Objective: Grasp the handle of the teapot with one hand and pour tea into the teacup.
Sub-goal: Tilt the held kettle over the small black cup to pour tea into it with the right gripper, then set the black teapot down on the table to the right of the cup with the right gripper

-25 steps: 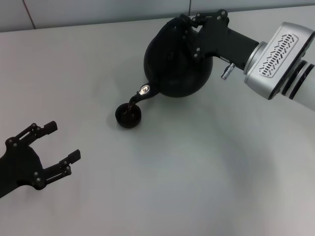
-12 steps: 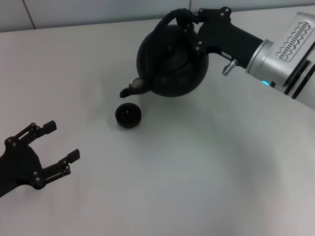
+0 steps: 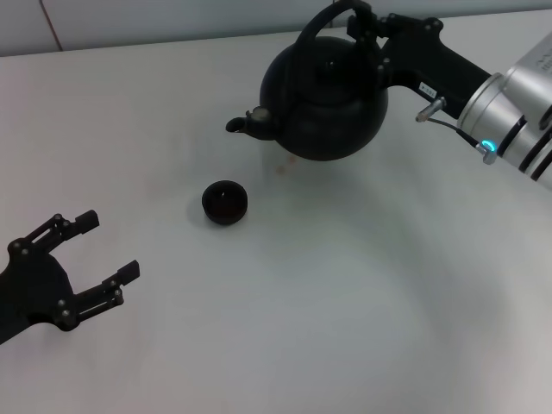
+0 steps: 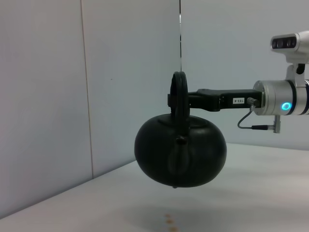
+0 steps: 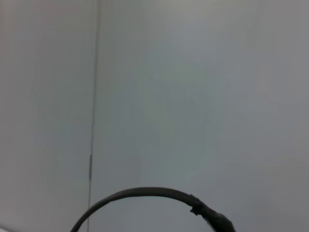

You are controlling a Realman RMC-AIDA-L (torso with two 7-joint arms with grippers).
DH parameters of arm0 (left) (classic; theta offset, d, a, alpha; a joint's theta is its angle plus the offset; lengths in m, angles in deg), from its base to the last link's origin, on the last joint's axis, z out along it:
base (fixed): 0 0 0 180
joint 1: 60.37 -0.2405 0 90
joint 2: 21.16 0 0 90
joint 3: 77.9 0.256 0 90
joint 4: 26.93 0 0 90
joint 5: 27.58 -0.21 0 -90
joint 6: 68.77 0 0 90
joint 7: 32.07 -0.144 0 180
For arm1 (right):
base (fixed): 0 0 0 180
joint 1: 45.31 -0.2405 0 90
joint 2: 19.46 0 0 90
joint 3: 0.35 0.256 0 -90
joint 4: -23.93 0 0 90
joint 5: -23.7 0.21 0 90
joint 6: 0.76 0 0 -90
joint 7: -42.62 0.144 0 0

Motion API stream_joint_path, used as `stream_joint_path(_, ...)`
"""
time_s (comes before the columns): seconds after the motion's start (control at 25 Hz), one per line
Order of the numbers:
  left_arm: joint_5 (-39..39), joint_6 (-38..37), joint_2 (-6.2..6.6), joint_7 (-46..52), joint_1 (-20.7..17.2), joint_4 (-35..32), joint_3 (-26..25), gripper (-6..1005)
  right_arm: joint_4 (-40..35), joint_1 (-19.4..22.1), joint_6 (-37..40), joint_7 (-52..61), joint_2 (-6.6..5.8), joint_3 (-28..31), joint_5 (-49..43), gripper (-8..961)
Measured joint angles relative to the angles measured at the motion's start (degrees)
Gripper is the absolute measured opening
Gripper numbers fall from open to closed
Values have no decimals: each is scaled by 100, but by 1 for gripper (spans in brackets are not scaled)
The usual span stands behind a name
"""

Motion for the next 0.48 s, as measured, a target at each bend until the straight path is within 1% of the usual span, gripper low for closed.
stream_joint_path(0.24, -1, -6, 4, 0, 0, -5, 0, 846, -5, 155, -20, 554, -15, 284, 0, 90)
stream_joint_path(0.48, -1, -16, 5, -5, 0, -1, 1, 846, -42, 349, -53, 933, -29, 390, 0, 90)
